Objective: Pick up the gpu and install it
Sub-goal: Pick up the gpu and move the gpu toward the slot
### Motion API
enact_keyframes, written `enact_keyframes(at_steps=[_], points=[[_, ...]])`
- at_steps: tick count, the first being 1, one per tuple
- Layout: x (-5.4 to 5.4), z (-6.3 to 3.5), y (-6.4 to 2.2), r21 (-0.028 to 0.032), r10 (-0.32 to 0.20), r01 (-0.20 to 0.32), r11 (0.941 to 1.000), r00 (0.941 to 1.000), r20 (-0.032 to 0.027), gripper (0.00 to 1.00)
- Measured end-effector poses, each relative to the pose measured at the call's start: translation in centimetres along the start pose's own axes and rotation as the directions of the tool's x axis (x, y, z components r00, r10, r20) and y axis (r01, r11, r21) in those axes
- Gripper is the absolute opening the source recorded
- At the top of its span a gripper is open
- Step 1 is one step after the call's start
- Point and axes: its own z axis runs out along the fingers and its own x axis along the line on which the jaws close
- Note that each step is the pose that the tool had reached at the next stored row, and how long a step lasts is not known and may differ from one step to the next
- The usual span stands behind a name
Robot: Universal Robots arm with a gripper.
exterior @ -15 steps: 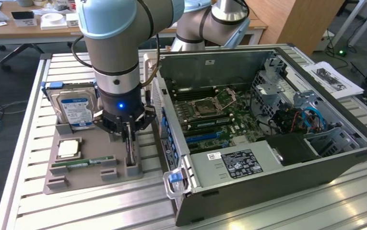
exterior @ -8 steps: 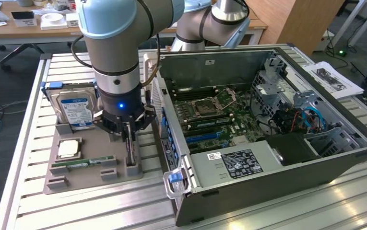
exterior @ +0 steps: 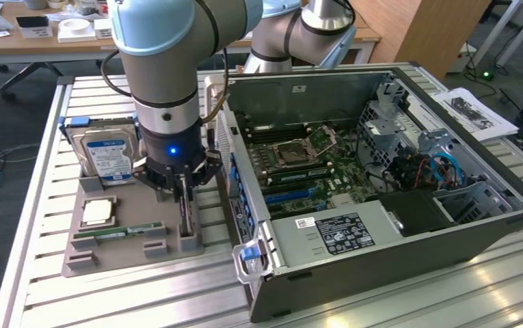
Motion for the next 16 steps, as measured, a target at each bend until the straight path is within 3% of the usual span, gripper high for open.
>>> enact_keyframes(at_steps=[6,16], points=[[0.0,-1.18,0.05,0.0003,0.0,0.0,1.0,1.0,-0.0002,0.27],[-0.1,-5.08,0.21,0.0003,0.0,0.0,1.0,1.0,-0.0001,0.27]])
